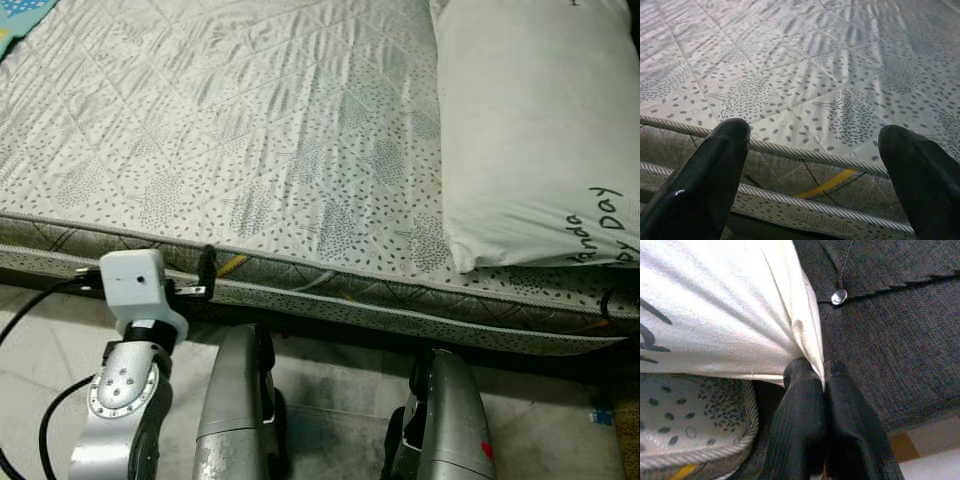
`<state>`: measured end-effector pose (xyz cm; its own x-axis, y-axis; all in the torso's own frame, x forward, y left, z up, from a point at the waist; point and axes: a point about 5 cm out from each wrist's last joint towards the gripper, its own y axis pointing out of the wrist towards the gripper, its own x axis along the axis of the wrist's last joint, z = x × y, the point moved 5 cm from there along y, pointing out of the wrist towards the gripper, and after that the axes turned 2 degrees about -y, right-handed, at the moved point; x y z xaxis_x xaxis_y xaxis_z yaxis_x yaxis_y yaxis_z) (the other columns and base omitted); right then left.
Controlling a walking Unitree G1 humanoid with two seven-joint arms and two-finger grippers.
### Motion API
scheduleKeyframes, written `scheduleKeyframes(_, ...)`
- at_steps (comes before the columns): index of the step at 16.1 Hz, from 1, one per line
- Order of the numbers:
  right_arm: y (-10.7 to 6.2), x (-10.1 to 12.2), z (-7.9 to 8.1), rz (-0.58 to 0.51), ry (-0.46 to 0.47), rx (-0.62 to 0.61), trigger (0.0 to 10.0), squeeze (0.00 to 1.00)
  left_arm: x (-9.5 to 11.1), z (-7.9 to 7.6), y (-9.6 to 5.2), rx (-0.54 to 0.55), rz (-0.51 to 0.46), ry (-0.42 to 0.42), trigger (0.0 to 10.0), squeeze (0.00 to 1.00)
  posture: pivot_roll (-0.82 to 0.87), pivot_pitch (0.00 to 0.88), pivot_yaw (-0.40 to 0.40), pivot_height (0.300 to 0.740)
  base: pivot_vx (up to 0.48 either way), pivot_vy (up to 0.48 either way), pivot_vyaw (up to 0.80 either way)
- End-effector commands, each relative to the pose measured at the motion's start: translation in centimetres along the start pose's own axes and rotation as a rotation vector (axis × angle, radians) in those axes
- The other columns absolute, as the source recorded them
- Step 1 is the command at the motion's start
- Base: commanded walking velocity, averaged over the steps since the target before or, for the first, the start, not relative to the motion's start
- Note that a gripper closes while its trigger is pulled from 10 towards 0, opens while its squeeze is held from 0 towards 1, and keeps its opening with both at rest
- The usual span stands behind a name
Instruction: Clean up the room
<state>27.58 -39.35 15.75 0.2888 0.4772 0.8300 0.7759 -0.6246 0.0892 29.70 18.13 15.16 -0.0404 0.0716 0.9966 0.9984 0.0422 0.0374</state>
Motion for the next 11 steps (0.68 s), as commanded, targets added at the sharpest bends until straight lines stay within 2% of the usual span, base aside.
scheduleKeyframes(1,-0.8,-1.8,-2.6,0.074,-0.01,-0.079,0.0,0.0,-0.6,0.2,-0.1,0.006,0.018,0.001,10.0,0.0,0.01,0.211,-0.014,0.55,0.0,0.0,0.0)
scheduleKeyframes(2,-1.6,-2.3,-2.6,0.086,-0.028,-0.065,0.0,0.0,-0.6,0.2,0.0,0.004,0.016,-0.001,10.0,0.0,0.01,0.211,-0.014,0.55,0.0,0.0,0.0)
scheduleKeyframes(5,-1.7,-2.5,-2.9,0.097,-0.037,-0.072,0.0,0.0,-0.6,0.1,0.1,0.003,0.015,-0.003,10.0,0.0,0.01,0.211,-0.013,0.55,0.0,0.0,0.0)
scheduleKeyframes(7,-1.0,-2.3,-3.1,0.099,-0.037,-0.08,0.0,0.0,-0.7,0.0,0.1,0.002,0.015,-0.006,10.0,0.0,0.01,0.209,-0.015,0.55,0.0,0.0,0.0)
scheduleKeyframes(10,0.1,-1.5,-2.3,0.099,-0.007,-0.076,0.0,0.0,-0.7,-0.1,0.2,0.003,0.012,-0.006,10.0,0.0,0.01,0.208,-0.015,0.55,0.0,0.0,0.0)
scheduleKeyframes(11,1.7,-0.1,-1.5,0.075,0.024,-0.074,0.0,0.0,-0.6,-0.1,0.3,0.003,0.008,-0.006,10.0,0.0,0.01,0.209,-0.015,0.55,0.0,0.0,0.0)
